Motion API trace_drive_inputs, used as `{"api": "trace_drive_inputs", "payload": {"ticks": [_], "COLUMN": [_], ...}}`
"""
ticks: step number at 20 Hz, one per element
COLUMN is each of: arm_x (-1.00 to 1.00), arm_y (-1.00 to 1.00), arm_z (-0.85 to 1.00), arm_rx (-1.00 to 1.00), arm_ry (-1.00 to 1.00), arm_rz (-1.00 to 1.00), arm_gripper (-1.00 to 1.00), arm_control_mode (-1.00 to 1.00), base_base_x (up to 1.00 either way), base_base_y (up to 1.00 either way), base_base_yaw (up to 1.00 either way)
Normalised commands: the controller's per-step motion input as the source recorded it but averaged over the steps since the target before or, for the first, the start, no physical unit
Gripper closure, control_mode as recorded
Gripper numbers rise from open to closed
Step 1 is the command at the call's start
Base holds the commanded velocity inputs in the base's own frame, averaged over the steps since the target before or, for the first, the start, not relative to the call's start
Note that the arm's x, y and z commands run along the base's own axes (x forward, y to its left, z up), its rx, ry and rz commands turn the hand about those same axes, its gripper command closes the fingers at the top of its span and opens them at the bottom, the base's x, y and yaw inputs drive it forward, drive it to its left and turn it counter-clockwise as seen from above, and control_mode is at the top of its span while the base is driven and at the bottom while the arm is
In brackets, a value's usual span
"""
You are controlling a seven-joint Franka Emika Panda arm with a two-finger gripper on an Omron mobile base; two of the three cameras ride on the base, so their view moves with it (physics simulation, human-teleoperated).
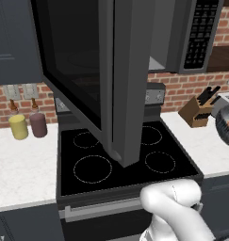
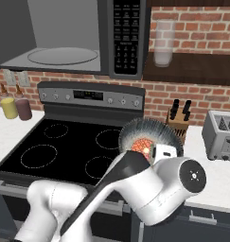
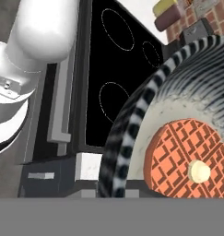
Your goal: Open the microwave, place the bowl with waffle inside the microwave, then close the microwave door and turn it on.
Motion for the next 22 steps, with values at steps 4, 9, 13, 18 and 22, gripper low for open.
{"api": "trace_drive_inputs", "payload": {"ticks": [4, 9, 13, 18, 22], "arm_x": [-0.34, -0.16, -0.05, 0.01, 0.01], "arm_y": [1.00, 1.00, 0.91, 0.71, 0.65], "arm_z": [0.71, 0.86, 0.83, 0.81, 0.90], "arm_rx": [-0.28, -0.23, -0.17, -0.07, 0.00], "arm_ry": [0.00, 0.00, 0.00, -0.01, -0.05], "arm_rz": [0.00, 0.03, 0.09, 0.11, 0.10], "arm_gripper": [1.00, 1.00, 1.00, 1.00, 1.00], "arm_control_mode": [-1.00, -1.00, -1.00, -1.00, -1.00], "base_base_x": [0.00, 0.00, 0.00, 0.00, 0.00], "base_base_y": [0.00, 0.00, 0.00, 0.00, 0.00], "base_base_yaw": [0.00, 0.00, 0.00, 0.00, 0.00]}}
